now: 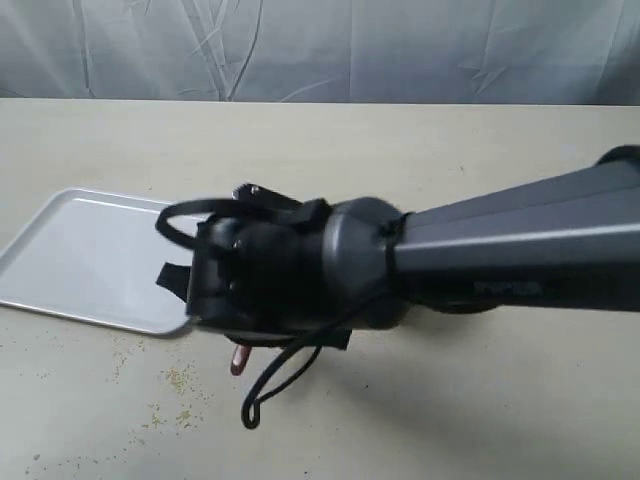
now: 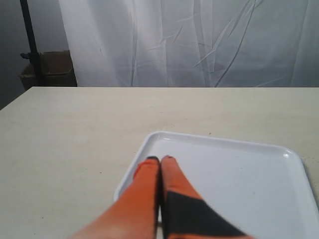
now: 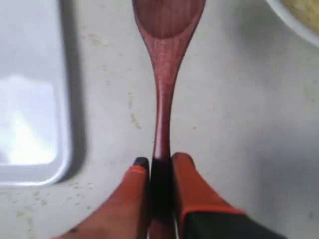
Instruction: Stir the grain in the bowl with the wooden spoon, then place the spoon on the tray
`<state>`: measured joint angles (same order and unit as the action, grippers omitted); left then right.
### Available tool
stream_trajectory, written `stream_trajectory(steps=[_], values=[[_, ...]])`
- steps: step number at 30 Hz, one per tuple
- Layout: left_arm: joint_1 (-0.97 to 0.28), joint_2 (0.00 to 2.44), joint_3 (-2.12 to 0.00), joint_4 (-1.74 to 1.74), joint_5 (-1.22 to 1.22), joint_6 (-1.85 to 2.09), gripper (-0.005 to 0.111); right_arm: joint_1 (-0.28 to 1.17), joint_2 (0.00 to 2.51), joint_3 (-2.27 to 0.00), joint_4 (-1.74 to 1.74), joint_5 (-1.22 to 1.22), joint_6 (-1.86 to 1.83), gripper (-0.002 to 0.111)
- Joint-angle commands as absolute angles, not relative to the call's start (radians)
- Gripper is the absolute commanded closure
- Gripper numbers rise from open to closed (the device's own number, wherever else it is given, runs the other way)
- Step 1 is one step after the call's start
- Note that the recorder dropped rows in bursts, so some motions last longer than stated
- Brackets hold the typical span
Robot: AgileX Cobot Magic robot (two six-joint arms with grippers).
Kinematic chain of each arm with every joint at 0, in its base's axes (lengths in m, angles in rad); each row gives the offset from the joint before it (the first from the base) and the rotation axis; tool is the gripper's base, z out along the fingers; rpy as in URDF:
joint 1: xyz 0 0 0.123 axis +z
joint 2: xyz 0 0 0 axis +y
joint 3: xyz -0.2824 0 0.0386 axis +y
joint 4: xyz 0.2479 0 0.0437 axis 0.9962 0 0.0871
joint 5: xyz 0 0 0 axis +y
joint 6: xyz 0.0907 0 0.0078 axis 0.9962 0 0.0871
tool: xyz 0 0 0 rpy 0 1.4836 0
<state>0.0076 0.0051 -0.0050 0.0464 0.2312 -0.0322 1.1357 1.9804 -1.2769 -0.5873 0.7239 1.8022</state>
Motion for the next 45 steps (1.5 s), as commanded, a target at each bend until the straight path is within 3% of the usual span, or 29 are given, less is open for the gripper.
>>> stream_trajectory(steps=[1,5,12,18,42,45], values=[[0.008,0.0,0.0,0.042,0.224,-0.033,0.106,1.051,1.858,-1.281,-0.45,0.623,1.453,0.109],[0.008,0.0,0.0,0.042,0.224,-0.033,0.106,0.955,1.756,-1.281,-0.223,0.654,0.956,0.109],[0.008,0.0,0.0,0.042,0.224,-0.033,0.106,0.808,1.668,-1.279,-0.293,1.064,0.38,0.109],[0.008,0.0,0.0,0.042,0.224,-0.033,0.106,0.808,1.682,-1.161,-0.5,0.97,0.316,0.109],[0.008,0.0,0.0,0.042,0.217,-0.033,0.106,0.808,1.841,-1.121,-0.488,0.964,0.176,0.109],[0.008,0.0,0.0,0.042,0.217,-0.033,0.106,0.808,1.841,-1.121,-0.511,0.99,0.176,0.1]])
